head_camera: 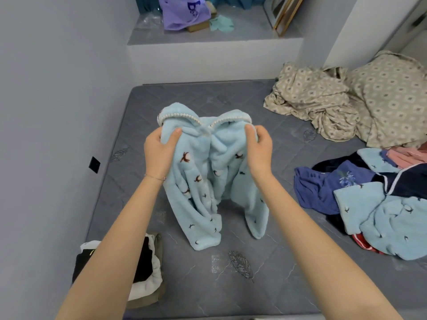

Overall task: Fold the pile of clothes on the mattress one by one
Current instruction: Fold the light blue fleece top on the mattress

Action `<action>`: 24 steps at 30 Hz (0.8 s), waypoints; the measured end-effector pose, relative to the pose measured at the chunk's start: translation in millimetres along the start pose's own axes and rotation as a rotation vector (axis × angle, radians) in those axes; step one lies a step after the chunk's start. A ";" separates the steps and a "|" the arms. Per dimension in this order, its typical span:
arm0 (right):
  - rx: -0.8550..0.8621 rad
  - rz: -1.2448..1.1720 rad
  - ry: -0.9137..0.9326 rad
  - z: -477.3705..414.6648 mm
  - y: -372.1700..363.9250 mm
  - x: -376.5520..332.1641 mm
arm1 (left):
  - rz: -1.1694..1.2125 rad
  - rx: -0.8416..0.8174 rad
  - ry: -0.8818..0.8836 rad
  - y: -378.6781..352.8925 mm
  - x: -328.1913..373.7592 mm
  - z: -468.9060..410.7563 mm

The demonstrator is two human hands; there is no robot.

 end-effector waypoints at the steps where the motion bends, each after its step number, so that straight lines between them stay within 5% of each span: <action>1: 0.010 0.004 0.034 3.1 2.5 -9.2 | -0.026 0.009 -0.033 3.3 5.8 2.3; 13: 0.065 0.004 0.240 62.6 69.6 -92.0 | -0.077 0.039 -0.150 27.9 70.1 76.5; 24: -0.110 0.126 0.327 134.6 177.4 -153.9 | -0.043 0.122 -0.255 43.5 130.3 192.0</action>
Point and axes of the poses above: each hand's wrist, its own z-axis away from the middle knuckle, its own y-axis out of the back of the hand, x = y × z, the point moved 4 cm from there along -z, towards the middle knuckle, and after that the axes turned 9 degrees about -z, right-handed, at the moved point
